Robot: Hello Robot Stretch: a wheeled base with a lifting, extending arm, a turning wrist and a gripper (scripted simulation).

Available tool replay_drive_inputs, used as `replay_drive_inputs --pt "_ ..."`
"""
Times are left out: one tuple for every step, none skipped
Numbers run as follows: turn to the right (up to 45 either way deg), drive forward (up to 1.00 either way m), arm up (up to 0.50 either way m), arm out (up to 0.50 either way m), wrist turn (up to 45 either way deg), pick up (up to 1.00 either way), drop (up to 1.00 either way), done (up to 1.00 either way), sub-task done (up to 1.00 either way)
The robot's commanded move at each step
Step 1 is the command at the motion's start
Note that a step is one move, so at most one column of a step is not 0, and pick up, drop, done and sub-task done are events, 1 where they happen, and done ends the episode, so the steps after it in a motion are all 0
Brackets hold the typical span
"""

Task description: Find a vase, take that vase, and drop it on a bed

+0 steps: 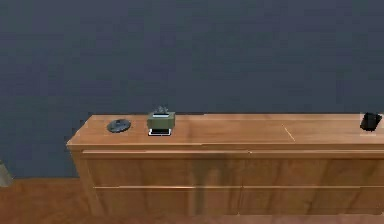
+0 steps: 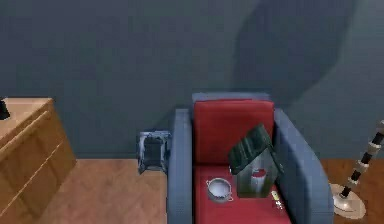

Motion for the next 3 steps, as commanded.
replay_drive_inputs --pt "0.0 0.35 0.0 0.0 0.0 0.0 0.0 0.0 0.0" --pt "-45.0 0.0 0.0 0.0 0.0 0.0 0.0 0.0 0.0" --pt "-45.0 0.0 0.0 0.0 0.0 0.0 0.0 0.0 0.0"
